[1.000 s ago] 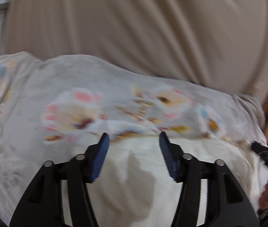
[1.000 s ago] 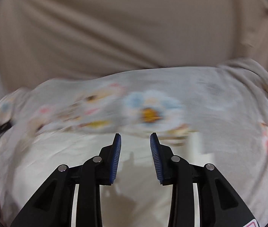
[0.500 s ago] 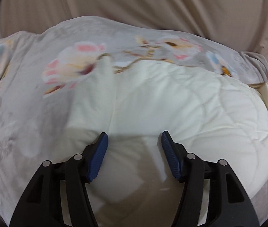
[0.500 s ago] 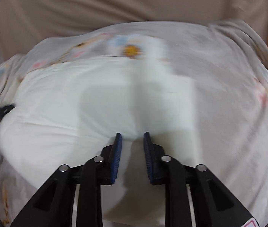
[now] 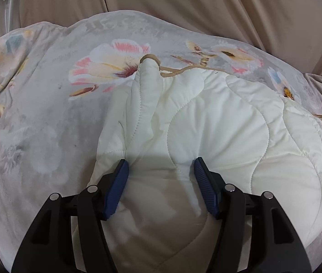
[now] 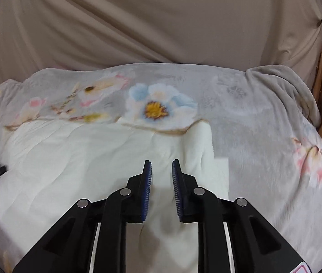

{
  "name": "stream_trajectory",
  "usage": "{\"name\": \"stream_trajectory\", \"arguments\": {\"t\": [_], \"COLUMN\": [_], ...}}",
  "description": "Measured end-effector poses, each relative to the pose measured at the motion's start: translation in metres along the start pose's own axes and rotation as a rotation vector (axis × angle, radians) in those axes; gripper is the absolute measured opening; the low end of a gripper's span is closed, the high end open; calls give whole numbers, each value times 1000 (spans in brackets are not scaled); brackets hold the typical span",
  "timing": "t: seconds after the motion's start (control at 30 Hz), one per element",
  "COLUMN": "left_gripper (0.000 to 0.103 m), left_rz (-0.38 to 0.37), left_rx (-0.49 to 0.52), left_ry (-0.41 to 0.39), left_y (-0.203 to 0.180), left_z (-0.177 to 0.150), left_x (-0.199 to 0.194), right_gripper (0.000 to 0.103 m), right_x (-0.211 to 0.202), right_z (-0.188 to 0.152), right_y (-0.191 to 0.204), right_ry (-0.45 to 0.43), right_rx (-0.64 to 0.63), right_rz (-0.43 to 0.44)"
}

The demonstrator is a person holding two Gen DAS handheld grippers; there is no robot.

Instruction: Fold large clothes

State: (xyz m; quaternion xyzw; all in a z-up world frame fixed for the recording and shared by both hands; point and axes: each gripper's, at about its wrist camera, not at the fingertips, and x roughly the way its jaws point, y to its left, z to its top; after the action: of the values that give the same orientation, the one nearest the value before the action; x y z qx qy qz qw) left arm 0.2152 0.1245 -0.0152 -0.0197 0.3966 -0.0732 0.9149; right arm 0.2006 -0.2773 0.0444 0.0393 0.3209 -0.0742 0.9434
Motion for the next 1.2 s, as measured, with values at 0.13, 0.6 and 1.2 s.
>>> {"name": "stream_trajectory", "arguments": {"t": [0.13, 0.6, 1.2], "left_gripper": [58, 58, 74], "left_rz": [-5, -15, -143], "left_rx": [-2, -5, -122], "left_ry": [0, -4, -14], "left_y": [0, 0, 24], "left_z": [0, 1, 15], "left_x": [1, 3, -25], "right_gripper": [11, 23, 21], "right_x": [63, 19, 91], "right_z": [1, 22, 2], "right_y": [-36, 12, 172], "right_ry": [112, 50, 240], "right_rx": [105, 88, -201], "right_rz": [-73, 113, 249]}}
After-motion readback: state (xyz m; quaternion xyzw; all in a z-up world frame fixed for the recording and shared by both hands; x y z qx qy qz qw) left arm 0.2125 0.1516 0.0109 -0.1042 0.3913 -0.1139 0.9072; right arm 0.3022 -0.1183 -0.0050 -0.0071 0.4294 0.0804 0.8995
